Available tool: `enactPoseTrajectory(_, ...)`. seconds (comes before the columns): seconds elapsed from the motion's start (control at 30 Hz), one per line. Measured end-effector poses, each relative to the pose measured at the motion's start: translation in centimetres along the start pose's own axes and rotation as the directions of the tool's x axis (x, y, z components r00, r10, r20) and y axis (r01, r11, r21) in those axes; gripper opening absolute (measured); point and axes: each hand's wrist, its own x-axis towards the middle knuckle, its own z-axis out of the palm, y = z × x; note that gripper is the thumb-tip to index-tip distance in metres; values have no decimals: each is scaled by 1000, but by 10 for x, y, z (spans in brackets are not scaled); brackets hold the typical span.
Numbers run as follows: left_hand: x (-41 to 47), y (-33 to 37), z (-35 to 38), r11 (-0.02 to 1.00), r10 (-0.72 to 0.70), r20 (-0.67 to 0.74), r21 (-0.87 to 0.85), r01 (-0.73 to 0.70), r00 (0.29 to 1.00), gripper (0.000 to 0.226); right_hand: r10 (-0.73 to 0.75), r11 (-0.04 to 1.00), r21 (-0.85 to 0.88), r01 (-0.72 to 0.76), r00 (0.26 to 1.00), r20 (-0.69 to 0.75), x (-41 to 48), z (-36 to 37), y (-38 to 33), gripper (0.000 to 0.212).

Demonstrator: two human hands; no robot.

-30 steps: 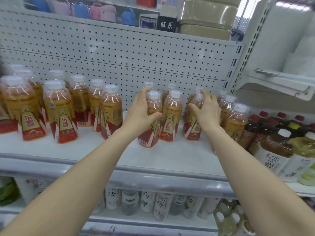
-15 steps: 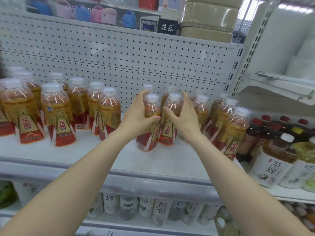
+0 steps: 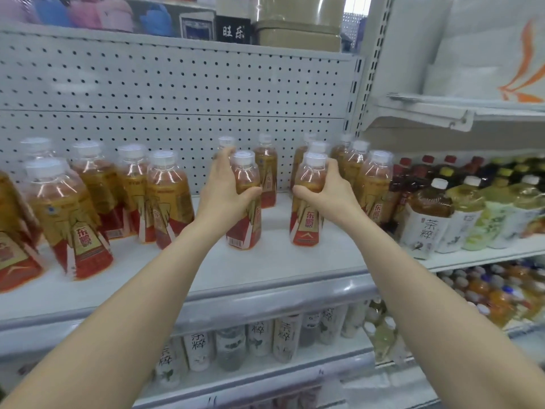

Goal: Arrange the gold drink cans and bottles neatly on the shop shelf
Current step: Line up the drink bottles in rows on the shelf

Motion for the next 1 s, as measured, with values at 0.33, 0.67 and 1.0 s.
enactPoseTrajectory(0.33, 1, 3, -8, 1000, 16, 47, -15, -15, 999, 83, -29, 997, -72, 26, 998, -48, -14, -27, 3, 79)
enactPoseTrajectory(0.67, -15, 33, 27, 897, 352, -131, 331, -294, 927, 74, -265, 907, -418, 53, 843, -468, -1, -80, 51, 49)
enactPoseTrajectory(1.0, -44, 63, 116, 997, -56, 213, -30, 64, 975, 87, -108, 947, -317, 56, 983, -148, 16, -87, 73, 75)
